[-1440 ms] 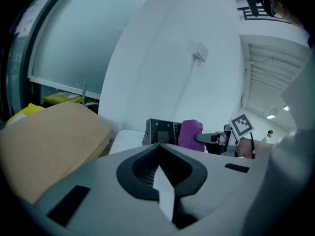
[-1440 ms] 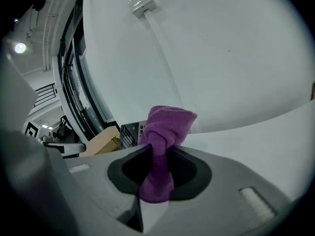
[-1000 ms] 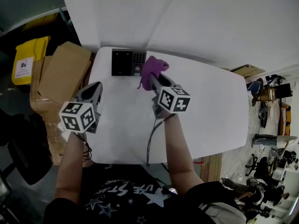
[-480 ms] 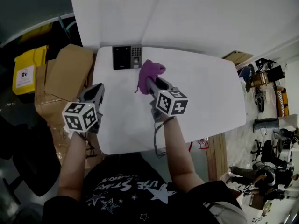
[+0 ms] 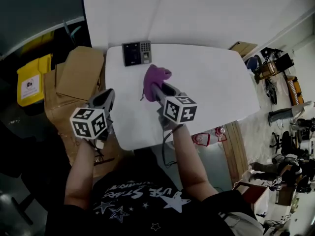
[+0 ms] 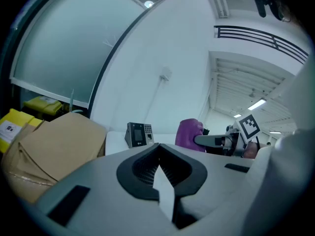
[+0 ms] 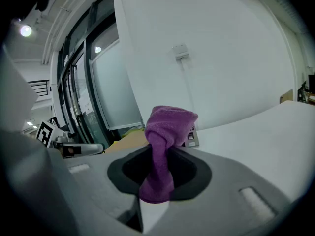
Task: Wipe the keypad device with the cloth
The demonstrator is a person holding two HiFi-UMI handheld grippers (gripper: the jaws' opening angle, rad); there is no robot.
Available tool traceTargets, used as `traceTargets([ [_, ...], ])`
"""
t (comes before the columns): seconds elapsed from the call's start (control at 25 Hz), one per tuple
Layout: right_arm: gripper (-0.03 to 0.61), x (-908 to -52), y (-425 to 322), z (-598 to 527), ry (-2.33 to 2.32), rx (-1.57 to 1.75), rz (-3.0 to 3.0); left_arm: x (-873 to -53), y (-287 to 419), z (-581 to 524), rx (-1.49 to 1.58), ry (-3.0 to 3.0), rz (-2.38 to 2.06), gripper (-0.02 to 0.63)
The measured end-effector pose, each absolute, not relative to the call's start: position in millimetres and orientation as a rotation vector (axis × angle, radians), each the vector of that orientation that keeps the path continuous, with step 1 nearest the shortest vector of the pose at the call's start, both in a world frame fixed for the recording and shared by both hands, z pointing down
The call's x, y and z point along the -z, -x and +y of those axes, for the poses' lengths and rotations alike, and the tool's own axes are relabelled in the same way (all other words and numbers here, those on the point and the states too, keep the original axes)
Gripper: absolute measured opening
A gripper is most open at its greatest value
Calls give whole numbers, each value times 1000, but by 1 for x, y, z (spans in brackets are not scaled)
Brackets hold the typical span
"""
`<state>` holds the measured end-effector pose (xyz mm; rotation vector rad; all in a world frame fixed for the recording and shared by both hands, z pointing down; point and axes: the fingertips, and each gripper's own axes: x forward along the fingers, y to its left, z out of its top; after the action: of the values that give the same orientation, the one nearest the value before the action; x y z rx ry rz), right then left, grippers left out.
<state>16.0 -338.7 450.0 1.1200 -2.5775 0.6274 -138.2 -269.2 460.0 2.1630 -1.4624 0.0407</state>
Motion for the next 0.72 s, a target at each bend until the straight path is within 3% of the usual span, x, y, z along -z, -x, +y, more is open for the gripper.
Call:
traceTargets([
  [0.72,92,-453,-16,-163,-1267,-618,-2515,-452,134,-145,-52,-2311,-1289,6],
])
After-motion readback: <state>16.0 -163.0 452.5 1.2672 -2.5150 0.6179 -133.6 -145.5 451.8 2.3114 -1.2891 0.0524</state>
